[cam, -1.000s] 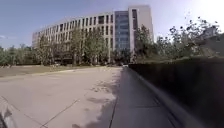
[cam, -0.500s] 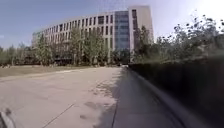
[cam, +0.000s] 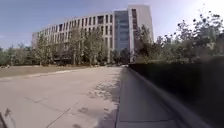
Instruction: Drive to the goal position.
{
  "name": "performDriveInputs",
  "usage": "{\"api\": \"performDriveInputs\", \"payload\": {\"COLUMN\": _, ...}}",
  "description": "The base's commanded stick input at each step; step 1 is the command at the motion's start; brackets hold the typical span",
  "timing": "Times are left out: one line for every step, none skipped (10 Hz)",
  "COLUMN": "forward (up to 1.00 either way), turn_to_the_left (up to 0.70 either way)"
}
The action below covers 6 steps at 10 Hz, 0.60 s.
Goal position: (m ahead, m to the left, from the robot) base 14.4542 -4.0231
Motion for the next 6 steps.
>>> {"api": "performDriveInputs", "payload": {"forward": 0.45, "turn_to_the_left": 0.00}}
{"api": "performDriveInputs", "payload": {"forward": 0.45, "turn_to_the_left": 0.00}}
{"api": "performDriveInputs", "payload": {"forward": 0.45, "turn_to_the_left": 0.00}}
{"api": "performDriveInputs", "payload": {"forward": 0.45, "turn_to_the_left": 0.00}}
{"api": "performDriveInputs", "payload": {"forward": 0.45, "turn_to_the_left": 0.00}}
{"api": "performDriveInputs", "payload": {"forward": 0.45, "turn_to_the_left": 0.00}}
